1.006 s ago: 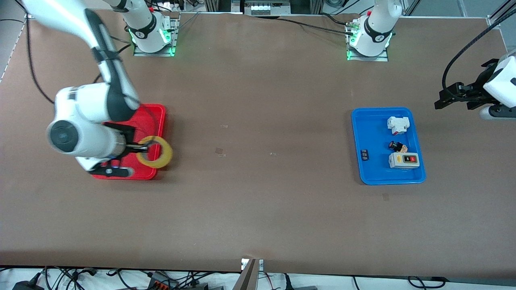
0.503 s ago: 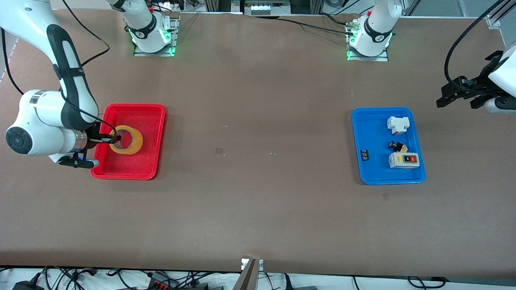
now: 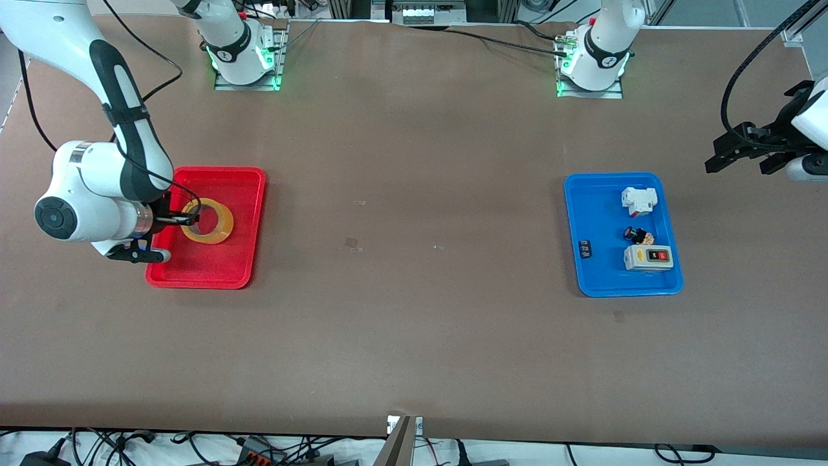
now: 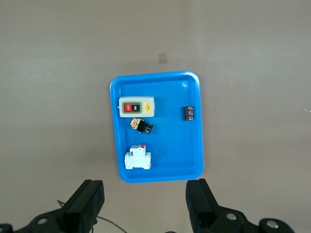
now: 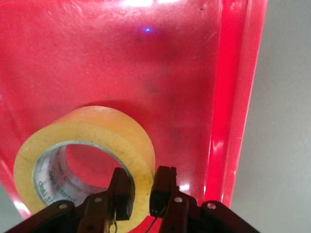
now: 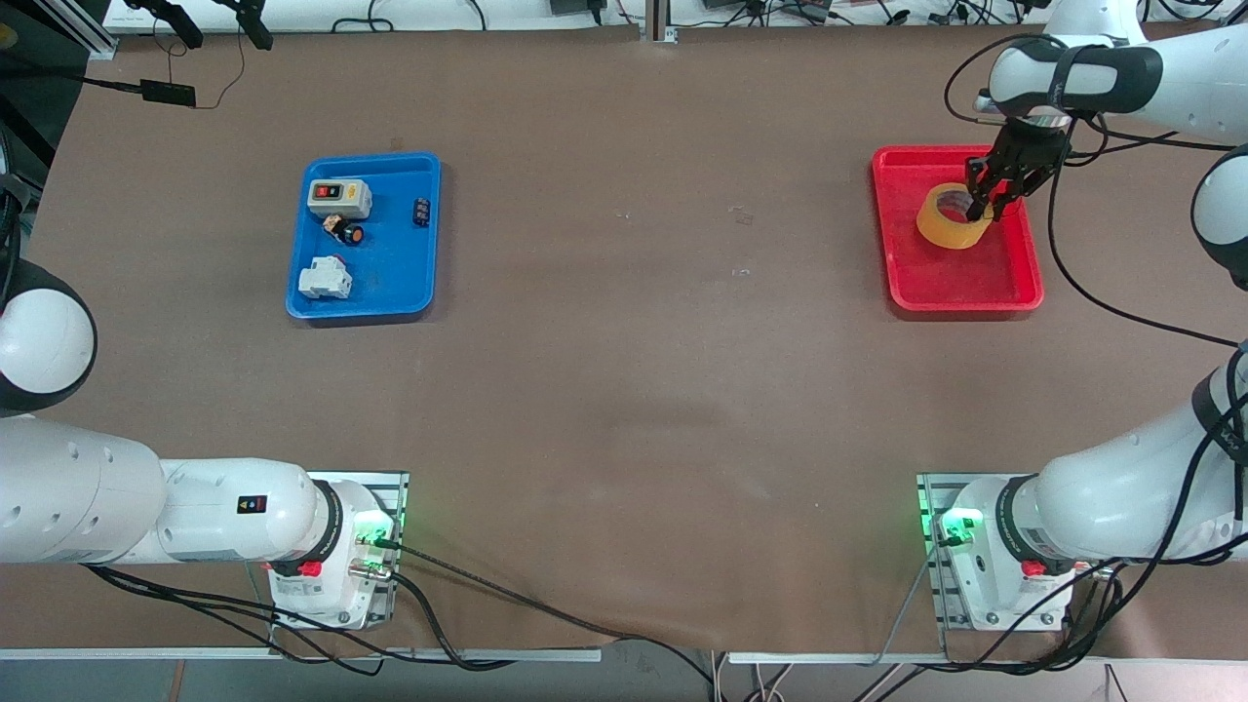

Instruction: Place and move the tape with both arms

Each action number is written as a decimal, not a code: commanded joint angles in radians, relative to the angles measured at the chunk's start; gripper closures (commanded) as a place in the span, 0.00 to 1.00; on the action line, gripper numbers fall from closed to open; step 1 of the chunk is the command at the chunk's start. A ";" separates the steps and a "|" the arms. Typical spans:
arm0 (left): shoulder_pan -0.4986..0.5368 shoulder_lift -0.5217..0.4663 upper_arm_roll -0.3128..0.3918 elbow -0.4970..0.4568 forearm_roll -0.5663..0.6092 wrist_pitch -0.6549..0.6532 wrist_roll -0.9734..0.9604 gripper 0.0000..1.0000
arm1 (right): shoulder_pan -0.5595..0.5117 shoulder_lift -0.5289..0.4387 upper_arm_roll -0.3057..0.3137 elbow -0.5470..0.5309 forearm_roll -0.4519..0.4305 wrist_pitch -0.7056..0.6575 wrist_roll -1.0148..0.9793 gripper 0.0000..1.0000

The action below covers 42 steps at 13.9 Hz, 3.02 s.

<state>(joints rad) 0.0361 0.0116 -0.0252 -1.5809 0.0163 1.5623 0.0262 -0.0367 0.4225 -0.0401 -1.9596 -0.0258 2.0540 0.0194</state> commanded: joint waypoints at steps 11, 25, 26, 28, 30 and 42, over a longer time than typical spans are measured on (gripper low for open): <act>-0.004 -0.004 -0.007 0.028 -0.033 -0.045 0.005 0.00 | 0.011 -0.186 0.020 0.054 -0.016 -0.099 -0.015 0.00; 0.004 -0.004 -0.006 0.029 -0.053 -0.048 0.000 0.00 | 0.046 -0.137 0.014 0.656 0.072 -0.503 -0.006 0.00; 0.004 -0.004 -0.006 0.030 -0.053 -0.048 0.000 0.00 | 0.052 -0.137 0.012 0.654 0.064 -0.474 -0.021 0.00; 0.004 -0.004 -0.006 0.029 -0.053 -0.048 0.000 0.00 | 0.052 -0.156 0.008 0.654 0.034 -0.442 -0.026 0.00; 0.004 -0.004 -0.006 0.029 -0.053 -0.048 0.000 0.00 | 0.049 -0.186 0.012 0.619 -0.002 -0.445 -0.024 0.00; -0.002 -0.004 -0.007 0.032 -0.053 -0.048 -0.012 0.00 | 0.046 -0.444 0.011 0.231 0.007 -0.336 -0.041 0.00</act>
<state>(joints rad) 0.0340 0.0101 -0.0303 -1.5674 -0.0213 1.5318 0.0212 0.0065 -0.0004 -0.0242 -1.7202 -0.0201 1.7308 0.0087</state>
